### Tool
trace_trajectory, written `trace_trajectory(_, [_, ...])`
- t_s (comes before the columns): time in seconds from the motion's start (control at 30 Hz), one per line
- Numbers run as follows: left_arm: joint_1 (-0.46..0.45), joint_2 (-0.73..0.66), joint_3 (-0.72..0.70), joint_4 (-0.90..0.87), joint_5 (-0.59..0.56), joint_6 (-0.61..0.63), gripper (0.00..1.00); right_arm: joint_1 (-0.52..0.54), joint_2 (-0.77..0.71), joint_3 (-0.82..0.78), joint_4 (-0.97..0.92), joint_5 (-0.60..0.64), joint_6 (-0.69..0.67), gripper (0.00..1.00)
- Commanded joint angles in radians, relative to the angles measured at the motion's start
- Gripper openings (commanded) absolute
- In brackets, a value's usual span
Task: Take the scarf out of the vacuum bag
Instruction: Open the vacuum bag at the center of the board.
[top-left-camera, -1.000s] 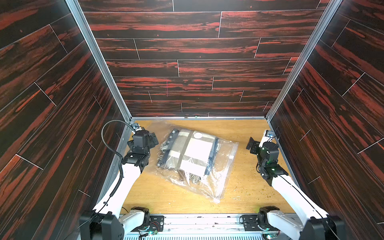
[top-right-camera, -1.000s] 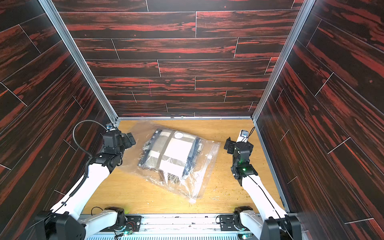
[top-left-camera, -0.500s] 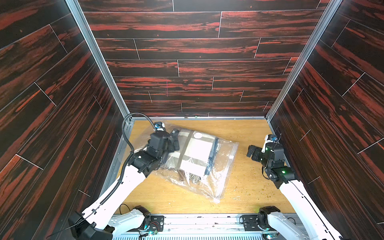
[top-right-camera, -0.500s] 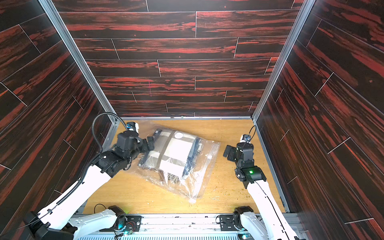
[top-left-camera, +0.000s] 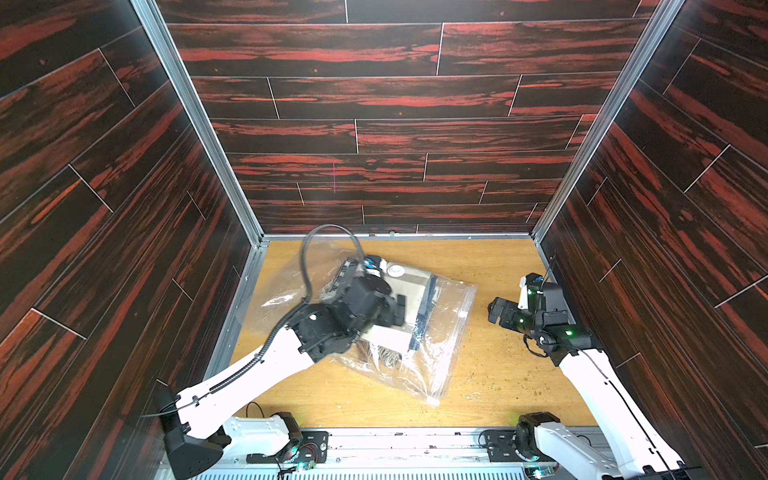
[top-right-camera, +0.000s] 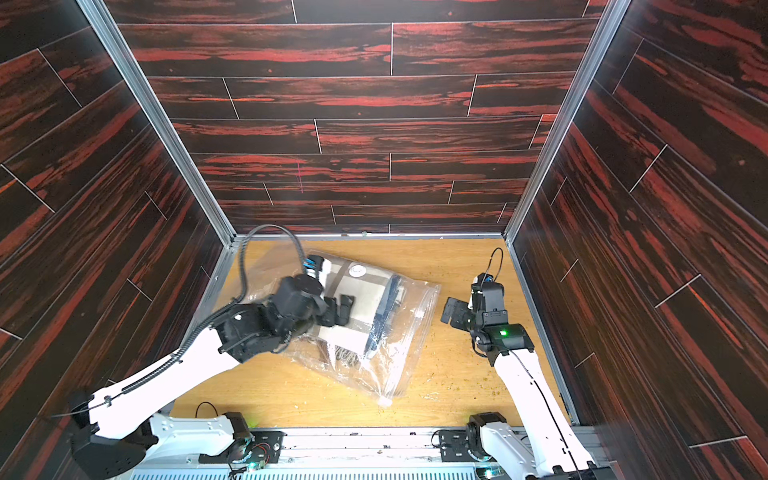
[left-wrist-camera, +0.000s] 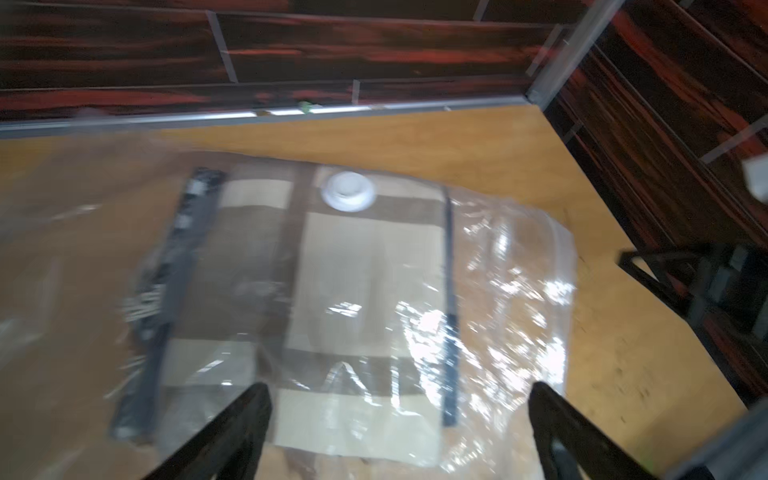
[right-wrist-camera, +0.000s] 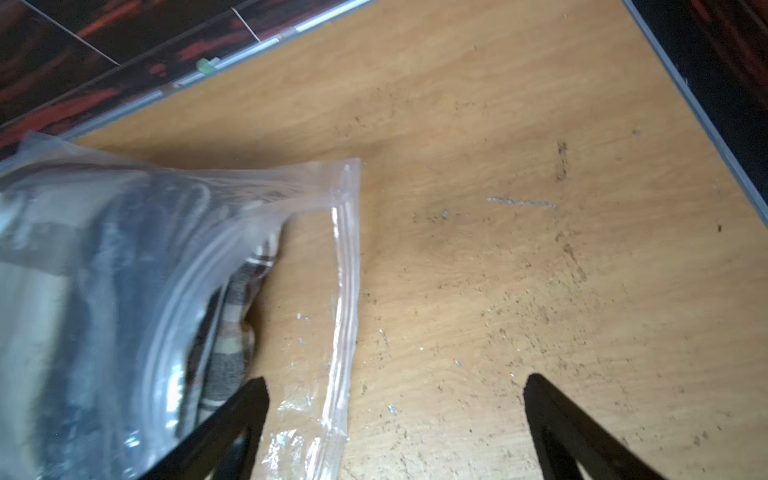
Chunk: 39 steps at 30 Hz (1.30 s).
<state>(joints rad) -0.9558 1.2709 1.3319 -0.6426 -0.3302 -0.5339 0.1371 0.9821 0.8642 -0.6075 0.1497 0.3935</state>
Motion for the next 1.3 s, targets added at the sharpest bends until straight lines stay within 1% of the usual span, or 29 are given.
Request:
trace_trajectory(0.0, [-0.031, 0.047, 0.014, -0.035, 0.095, -0.029, 0.98, -0.077, 0.025, 0.007, -0.029, -0.052, 0.016, 0.98])
trace_trajectory(0.03, [-0.046, 0.065, 0.023, -0.035, 0.117, -0.035, 0.98, -0.106, 0.036, 0.009, -0.028, -0.070, 0.013, 0.98])
trace_trajectory(0.1, [-0.091, 0.105, 0.046, -0.037, 0.119, -0.030, 0.97, -0.153, 0.053, 0.014, -0.025, -0.095, 0.008, 0.98])
trace_trajectory(0.27, [-0.198, 0.250, 0.158, -0.094, 0.103, -0.003, 0.97, -0.254, 0.058, 0.000, 0.013, -0.247, 0.035, 0.98])
trace_trajectory(0.47, [-0.277, 0.412, 0.295, -0.180, -0.009, 0.011, 0.97, -0.350, 0.029, -0.043, 0.054, -0.437, 0.082, 0.98])
trace_trajectory(0.57, [-0.313, 0.507, 0.391, -0.252, -0.095, 0.034, 0.97, -0.408, 0.017, -0.081, 0.092, -0.568, 0.120, 0.99])
trace_trajectory(0.63, [-0.323, 0.573, 0.458, -0.306, -0.134, 0.032, 0.97, -0.439, 0.008, -0.106, 0.115, -0.625, 0.146, 0.98])
trace_trajectory(0.73, [-0.333, 0.655, 0.544, -0.380, -0.199, 0.029, 0.97, -0.477, -0.011, -0.139, 0.138, -0.665, 0.168, 0.98])
trace_trajectory(0.87, [-0.347, 0.760, 0.642, -0.458, -0.250, 0.040, 0.96, -0.526, -0.032, -0.170, 0.153, -0.704, 0.185, 0.98])
trace_trajectory(1.0, [-0.360, 0.876, 0.756, -0.607, -0.407, -0.014, 0.96, -0.573, -0.050, -0.204, 0.174, -0.732, 0.212, 0.98])
trace_trajectory(1.03, [-0.360, 0.893, 0.775, -0.634, -0.437, -0.028, 0.93, -0.582, -0.056, -0.212, 0.181, -0.739, 0.218, 0.98])
trace_trajectory(1.1, [-0.360, 0.915, 0.785, -0.643, -0.498, -0.043, 0.85, -0.602, -0.066, -0.227, 0.193, -0.753, 0.227, 0.98])
trace_trajectory(1.2, [-0.360, 0.946, 0.779, -0.634, -0.556, -0.042, 0.81, -0.619, -0.069, -0.243, 0.211, -0.779, 0.239, 0.99])
trace_trajectory(1.27, [-0.359, 0.966, 0.781, -0.629, -0.549, -0.043, 0.78, -0.623, -0.070, -0.249, 0.221, -0.788, 0.246, 0.98])
